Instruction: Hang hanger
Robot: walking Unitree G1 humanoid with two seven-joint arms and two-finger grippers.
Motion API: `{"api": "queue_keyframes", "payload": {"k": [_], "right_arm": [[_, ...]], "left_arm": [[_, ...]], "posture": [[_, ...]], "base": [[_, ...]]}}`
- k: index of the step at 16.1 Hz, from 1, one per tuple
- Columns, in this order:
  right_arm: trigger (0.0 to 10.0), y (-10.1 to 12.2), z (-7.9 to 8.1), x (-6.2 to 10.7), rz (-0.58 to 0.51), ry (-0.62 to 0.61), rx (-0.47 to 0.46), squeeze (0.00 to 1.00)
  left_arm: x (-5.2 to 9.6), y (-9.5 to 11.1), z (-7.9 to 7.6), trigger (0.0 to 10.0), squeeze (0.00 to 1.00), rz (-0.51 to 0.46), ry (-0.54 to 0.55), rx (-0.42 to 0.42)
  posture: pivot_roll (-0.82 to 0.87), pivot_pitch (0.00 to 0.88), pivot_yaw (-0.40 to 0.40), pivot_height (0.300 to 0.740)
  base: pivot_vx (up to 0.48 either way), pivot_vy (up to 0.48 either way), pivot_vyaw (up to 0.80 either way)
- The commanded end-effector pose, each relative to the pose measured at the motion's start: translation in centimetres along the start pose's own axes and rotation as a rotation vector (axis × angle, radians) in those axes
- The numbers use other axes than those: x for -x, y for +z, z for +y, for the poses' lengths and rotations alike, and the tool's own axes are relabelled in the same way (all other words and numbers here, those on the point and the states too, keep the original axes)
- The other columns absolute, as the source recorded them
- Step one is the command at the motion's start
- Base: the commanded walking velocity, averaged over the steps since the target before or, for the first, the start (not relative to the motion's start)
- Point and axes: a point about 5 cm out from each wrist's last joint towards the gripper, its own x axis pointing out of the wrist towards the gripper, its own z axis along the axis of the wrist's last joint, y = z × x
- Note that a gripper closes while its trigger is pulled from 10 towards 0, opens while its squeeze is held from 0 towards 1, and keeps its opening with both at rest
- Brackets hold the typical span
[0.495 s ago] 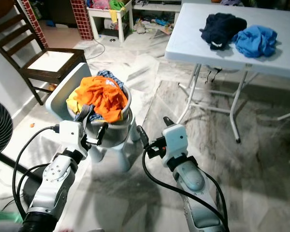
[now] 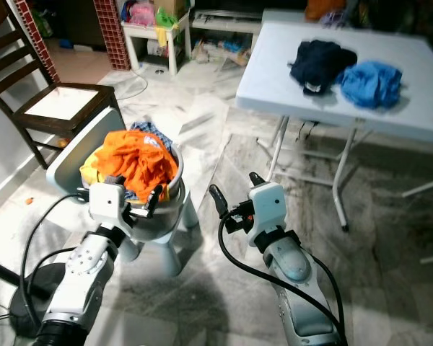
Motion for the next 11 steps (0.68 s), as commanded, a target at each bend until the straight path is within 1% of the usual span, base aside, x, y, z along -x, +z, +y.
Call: {"api": "queue_keyframes", "payload": {"k": [1, 2, 6, 10, 11], "right_arm": [[10.0, 0.42, 0.66, -0.52, -0.016, 0.034, -0.004, 0.0], [10.0, 0.46, 0.69, -0.64, -0.018, 0.042, 0.001, 0.0], [10.0, 0.38, 0.93, -0.96, -0.017, 0.053, 0.0, 0.0], [10.0, 0.19, 0.97, -0.89, -0.012, 0.048, 0.0, 0.0], [10.0, 0.12, 0.88, -0.77, -0.011, 0.041, -0.003, 0.0]], "left_arm": [[0.32, -0.07, 0.85, 10.0, 0.0, 0.004, 0.036, -0.005], [0.35, -0.07, 0.88, 10.0, 0.0, 0.004, 0.039, -0.006], [0.48, 0.08, 1.47, 10.0, 0.0, -0.002, 0.058, -0.016], [0.61, -0.01, 1.38, 10.0, 0.0, 0.003, 0.048, -0.019], [0.55, -0.06, 1.28, 10.0, 0.0, 0.007, 0.043, -0.02]], "posture": [[-0.02, 0.078, -0.048, 0.74], [-0.02, 0.078, -0.048, 0.74], [0.0, 0.073, -0.05, 0.74], [0.0, 0.078, -0.042, 0.74], [-0.01, 0.082, -0.038, 0.74]], "base": [[0.315, 0.0, 0.0], [0.322, 0.0, 0.0], [0.349, 0.0, 0.77], [0.366, 0.0, 0.0], [0.368, 0.0, 0.41]]}}
